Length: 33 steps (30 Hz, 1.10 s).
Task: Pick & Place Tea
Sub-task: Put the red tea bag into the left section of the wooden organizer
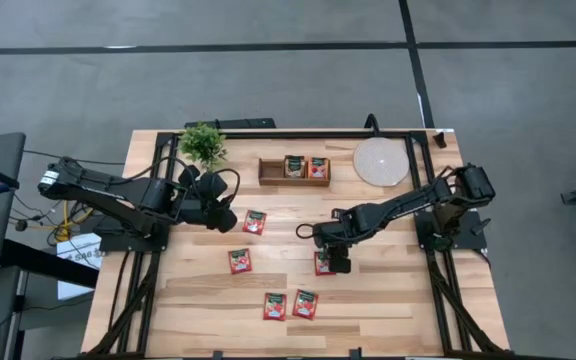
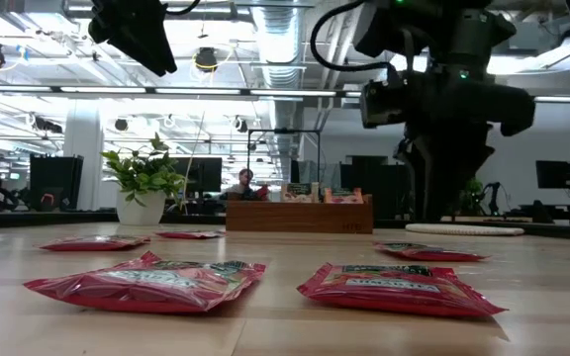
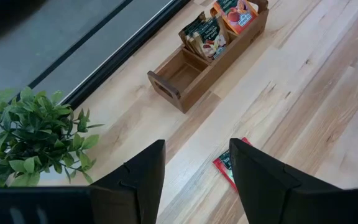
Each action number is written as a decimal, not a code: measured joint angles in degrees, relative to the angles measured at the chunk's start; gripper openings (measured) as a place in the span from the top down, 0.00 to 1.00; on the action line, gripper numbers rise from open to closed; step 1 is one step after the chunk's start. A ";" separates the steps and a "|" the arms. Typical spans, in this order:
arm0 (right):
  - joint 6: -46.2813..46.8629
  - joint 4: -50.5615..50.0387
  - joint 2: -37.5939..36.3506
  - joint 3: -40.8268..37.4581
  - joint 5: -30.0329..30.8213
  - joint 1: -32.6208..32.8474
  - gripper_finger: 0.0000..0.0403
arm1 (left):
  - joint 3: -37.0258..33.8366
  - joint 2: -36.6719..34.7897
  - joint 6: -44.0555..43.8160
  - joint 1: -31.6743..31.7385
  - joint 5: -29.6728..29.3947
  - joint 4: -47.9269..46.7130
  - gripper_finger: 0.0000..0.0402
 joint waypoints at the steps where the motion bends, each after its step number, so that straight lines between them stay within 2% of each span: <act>1: 0.02 0.73 0.00 -0.58 -0.40 -0.03 0.68 | 0.00 0.00 0.00 0.00 -0.02 0.00 0.57; 7: 0.09 3.66 0.00 -2.74 -3.82 0.21 0.70 | 0.00 0.00 -0.01 -0.02 -0.02 0.00 0.57; 15: 0.02 4.64 0.16 -3.33 -2.53 0.45 0.70 | 0.00 0.00 0.11 -0.01 -0.02 0.96 0.57; 26: 0.63 5.00 7.06 -2.59 -2.01 0.95 0.71 | 0.00 0.02 0.17 -0.02 -0.03 1.71 0.57; 29: 1.25 4.86 6.64 -2.71 -1.61 0.82 0.74 | 0.00 0.02 0.19 -0.02 -0.02 1.72 0.57; 33: 1.51 5.10 5.40 -3.22 -1.70 0.09 0.82 | 0.00 0.02 0.49 -0.02 -0.03 1.73 0.57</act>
